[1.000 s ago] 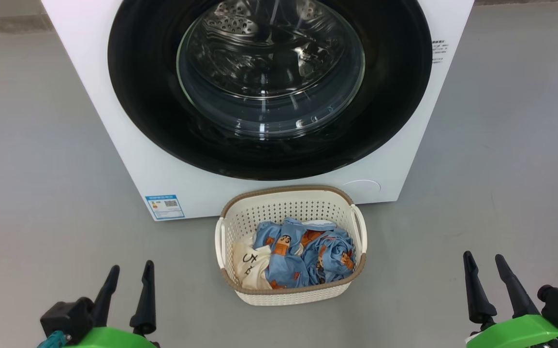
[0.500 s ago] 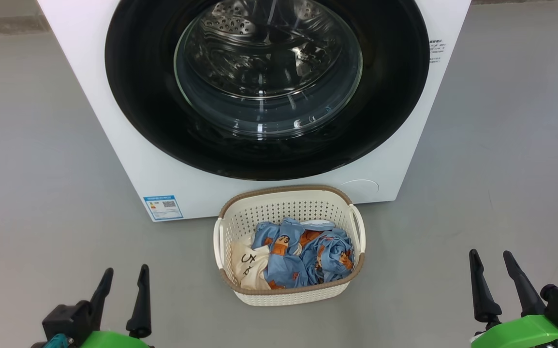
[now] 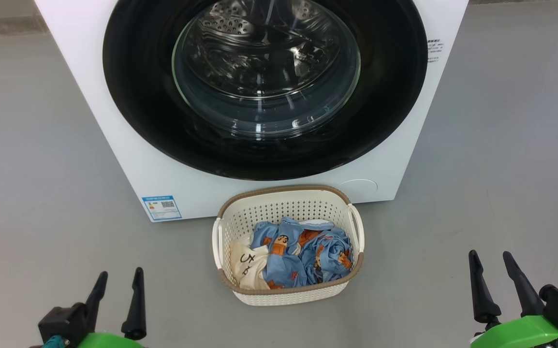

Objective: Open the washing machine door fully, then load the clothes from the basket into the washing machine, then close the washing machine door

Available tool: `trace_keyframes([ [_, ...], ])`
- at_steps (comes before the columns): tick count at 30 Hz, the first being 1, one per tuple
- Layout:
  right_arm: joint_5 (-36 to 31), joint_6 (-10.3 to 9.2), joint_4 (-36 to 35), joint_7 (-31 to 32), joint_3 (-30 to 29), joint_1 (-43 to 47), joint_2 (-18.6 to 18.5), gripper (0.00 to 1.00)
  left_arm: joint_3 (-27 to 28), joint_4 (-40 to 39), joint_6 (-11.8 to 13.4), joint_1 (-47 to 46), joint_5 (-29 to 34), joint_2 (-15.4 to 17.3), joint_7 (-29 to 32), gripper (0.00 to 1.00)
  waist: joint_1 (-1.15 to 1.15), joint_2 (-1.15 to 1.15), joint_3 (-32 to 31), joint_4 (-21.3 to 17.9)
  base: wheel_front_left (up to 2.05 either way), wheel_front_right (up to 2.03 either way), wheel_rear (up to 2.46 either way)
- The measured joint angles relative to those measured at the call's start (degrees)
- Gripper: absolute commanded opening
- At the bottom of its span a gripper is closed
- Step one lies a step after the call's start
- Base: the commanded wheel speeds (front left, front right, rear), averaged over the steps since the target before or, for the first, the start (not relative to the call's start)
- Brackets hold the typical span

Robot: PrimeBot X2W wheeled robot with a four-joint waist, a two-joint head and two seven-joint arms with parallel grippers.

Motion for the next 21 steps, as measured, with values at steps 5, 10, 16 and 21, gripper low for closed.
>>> trace_keyframes([
  [5,0.00,0.00,0.10,0.00,0.04,-0.01,-0.01,1.00,0.86,0.09,0.00,-0.02,1.67,-0.02,0.01,1.00,0.00,0.00,0.11,-0.02,0.18,0.18,-0.35],
  [10,0.00,0.00,0.20,0.00,0.10,-0.01,-0.01,1.00,1.13,0.02,0.00,-0.02,2.89,-0.10,0.01,1.00,0.00,0.00,0.28,-0.03,0.57,0.57,-1.14],
  [16,0.00,0.00,0.23,0.00,0.15,-0.02,-0.07,1.00,1.29,-0.15,0.00,-0.54,2.89,-0.21,0.01,1.00,0.00,0.00,0.67,-0.01,1.00,1.00,-2.01],
  [21,-0.07,0.00,0.23,0.00,0.15,-0.02,-0.27,1.00,1.24,-0.49,0.00,-1.14,2.89,-0.26,0.00,1.00,0.00,0.00,0.97,-0.04,1.23,1.23,-2.46],
])
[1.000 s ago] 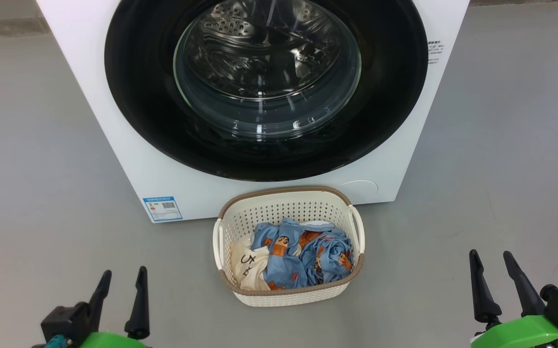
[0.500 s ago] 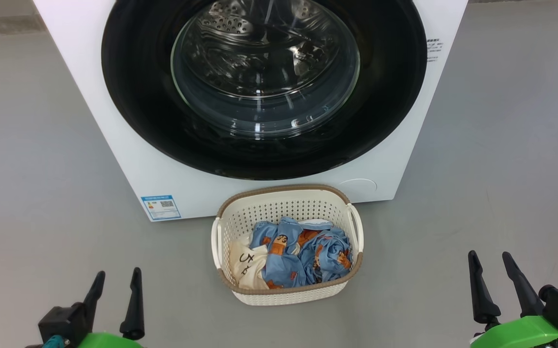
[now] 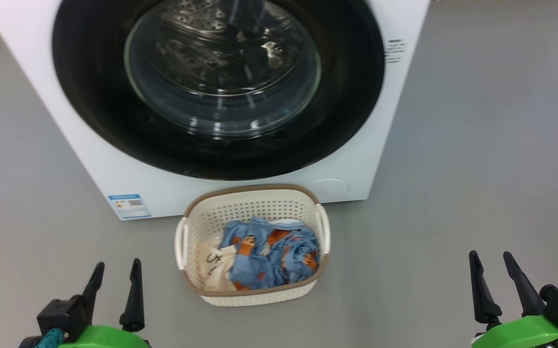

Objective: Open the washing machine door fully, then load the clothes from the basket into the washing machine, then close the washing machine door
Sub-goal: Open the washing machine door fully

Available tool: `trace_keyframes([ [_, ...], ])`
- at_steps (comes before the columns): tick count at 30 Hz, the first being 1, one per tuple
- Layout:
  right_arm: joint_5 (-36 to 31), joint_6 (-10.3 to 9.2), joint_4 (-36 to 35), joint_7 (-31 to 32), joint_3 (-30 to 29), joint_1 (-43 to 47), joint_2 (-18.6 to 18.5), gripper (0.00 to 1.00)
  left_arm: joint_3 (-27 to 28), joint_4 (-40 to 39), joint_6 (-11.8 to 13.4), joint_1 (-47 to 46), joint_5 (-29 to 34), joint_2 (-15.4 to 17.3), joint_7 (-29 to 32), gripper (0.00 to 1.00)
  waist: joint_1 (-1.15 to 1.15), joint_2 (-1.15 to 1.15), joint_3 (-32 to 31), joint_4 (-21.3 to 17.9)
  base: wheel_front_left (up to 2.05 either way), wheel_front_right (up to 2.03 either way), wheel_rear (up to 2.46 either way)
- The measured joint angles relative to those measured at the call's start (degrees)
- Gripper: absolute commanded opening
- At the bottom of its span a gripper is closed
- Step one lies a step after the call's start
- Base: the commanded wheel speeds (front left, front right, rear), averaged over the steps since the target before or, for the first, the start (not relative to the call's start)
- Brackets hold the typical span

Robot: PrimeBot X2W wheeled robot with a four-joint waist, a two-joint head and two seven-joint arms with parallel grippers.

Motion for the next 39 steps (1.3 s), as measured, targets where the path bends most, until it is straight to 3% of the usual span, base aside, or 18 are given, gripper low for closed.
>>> trace_keyframes([
  [19,-0.98,0.00,0.19,0.00,0.18,-0.03,-0.76,1.00,0.00,-1.24,0.00,-0.03,-2.69,-0.33,0.00,1.00,0.00,0.00,0.92,-0.41,1.13,1.13,-2.27],
  [36,-0.98,0.00,0.30,-0.01,0.49,-1.48,-0.91,1.00,-0.22,-1.27,0.00,-0.05,-3.74,-0.47,0.00,1.00,0.00,0.00,2.08,-0.09,0.17,0.17,-0.34],
  [37,-0.98,0.00,0.37,-0.01,0.65,-1.68,-0.91,0.93,-0.24,-1.27,0.00,-0.05,-3.80,-0.54,0.00,1.00,0.00,0.00,2.12,-0.04,0.00,0.00,0.00],
  [39,-0.97,0.00,0.87,-0.01,1.43,-2.31,-0.98,0.41,-0.30,-1.29,0.00,-0.05,-4.08,-0.68,0.00,1.00,0.00,0.00,2.26,0.06,0.00,0.00,0.00],
])
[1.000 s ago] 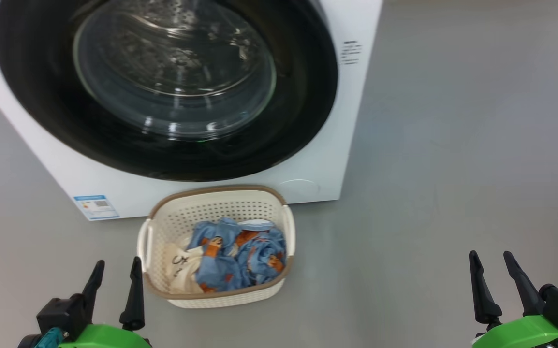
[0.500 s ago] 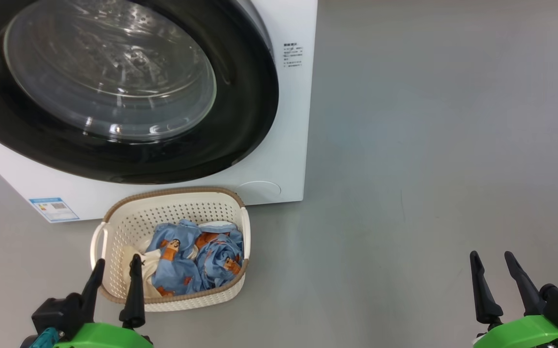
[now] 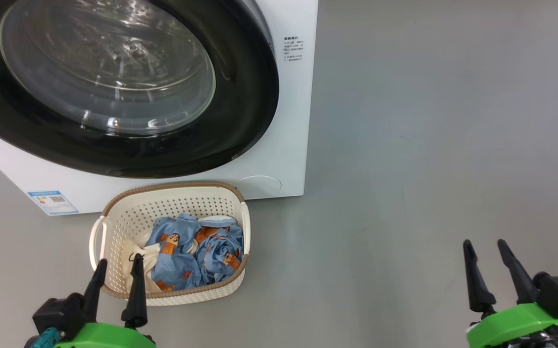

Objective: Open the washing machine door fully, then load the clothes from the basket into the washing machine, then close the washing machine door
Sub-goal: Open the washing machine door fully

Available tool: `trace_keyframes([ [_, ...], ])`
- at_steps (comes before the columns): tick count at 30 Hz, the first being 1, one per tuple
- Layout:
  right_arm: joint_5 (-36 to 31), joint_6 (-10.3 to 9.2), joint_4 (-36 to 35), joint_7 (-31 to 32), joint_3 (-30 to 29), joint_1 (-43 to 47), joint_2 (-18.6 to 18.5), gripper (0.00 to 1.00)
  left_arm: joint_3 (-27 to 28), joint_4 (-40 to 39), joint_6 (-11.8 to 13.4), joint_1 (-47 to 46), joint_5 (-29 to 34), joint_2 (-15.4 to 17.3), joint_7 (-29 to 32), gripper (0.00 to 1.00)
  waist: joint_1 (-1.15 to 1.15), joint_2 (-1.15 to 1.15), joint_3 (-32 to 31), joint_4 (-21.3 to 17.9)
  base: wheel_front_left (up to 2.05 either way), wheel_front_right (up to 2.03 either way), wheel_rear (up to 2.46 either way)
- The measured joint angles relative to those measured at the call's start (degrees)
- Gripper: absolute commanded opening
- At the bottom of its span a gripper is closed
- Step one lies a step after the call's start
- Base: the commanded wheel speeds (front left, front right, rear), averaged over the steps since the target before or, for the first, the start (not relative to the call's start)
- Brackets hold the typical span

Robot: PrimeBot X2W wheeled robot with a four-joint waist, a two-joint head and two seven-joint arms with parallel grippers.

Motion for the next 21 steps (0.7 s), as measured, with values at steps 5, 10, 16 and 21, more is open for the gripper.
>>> trace_keyframes([
  [5,3.22,0.00,1.12,0.00,2.07,-2.97,-0.14,0.00,-0.18,-0.19,0.00,-0.03,-0.26,-0.77,0.00,1.00,0.00,0.00,0.70,0.27,0.00,0.00,0.00],
  [10,11.04,0.00,2.64,0.00,4.60,-8.92,-0.60,0.00,-0.22,-0.31,0.00,-0.68,-0.51,-1.07,0.00,1.00,0.00,0.00,1.70,0.55,0.00,0.00,0.00],
  [16,25.65,0.00,3.48,-0.01,9.37,-17.80,-3.11,0.00,-1.37,-0.85,0.00,-2.55,-1.08,-1.19,0.00,1.00,0.00,0.00,3.43,1.31,0.00,0.00,0.00],
  [21,33.39,0.00,3.52,-0.01,10.92,-23.69,-5.45,0.00,-2.29,-0.92,0.00,-3.72,-1.31,-1.29,0.00,1.00,0.00,0.00,4.69,2.17,0.00,0.00,0.00],
])
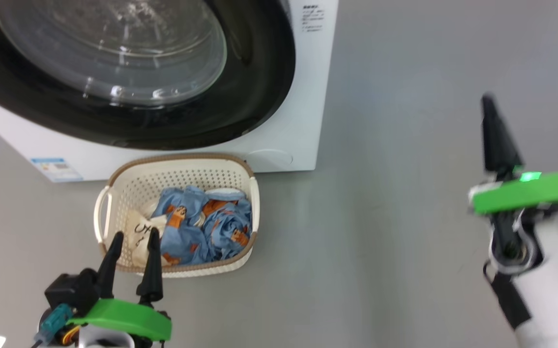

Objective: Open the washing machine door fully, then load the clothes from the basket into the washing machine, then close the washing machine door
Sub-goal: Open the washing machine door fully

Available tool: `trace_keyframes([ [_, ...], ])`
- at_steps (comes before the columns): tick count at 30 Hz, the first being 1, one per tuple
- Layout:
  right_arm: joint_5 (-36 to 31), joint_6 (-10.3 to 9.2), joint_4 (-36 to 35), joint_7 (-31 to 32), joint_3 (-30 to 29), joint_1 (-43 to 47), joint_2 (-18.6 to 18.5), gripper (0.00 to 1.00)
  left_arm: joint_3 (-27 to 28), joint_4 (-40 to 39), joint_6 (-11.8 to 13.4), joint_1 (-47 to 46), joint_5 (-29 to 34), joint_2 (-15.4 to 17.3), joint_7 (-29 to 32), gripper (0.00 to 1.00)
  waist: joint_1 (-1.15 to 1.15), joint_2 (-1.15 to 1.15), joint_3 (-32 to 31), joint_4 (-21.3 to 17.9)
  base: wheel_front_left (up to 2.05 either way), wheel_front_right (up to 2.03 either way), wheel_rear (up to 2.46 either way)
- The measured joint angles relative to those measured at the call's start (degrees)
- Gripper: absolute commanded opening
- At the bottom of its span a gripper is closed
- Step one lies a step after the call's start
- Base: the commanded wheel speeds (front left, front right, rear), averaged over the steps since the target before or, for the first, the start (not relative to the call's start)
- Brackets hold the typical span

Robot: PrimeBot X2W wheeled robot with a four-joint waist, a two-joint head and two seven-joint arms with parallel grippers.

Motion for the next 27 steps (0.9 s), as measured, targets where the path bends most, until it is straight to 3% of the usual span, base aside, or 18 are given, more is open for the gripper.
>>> trace_keyframes([
  [9,11.80,0.00,1.48,-0.41,3.43,-10.75,-4.90,0.00,-1.92,-0.30,0.00,-3.11,-1.08,-0.24,0.00,1.00,0.00,0.00,3.05,2.87,0.00,0.00,0.00],
  [17,28.37,0.00,2.81,0.22,8.67,-20.12,-8.28,0.00,-3.26,-0.86,0.00,-5.13,-2.05,-0.31,0.00,1.00,0.00,0.00,6.23,5.20,0.00,0.00,0.00],
  [21,36.22,0.00,3.50,5.49,10.42,-24.03,-10.28,0.00,-4.24,-1.31,0.00,-6.04,-2.68,-0.37,0.00,1.00,0.00,0.00,7.93,6.20,0.00,0.00,0.00],
  [27,44.98,0.00,3.23,18.46,12.17,-28.53,-11.07,0.00,-4.92,-1.85,0.00,-7.82,-4.08,-0.40,0.00,1.00,0.00,0.00,10.69,7.42,0.00,0.00,0.00],
])
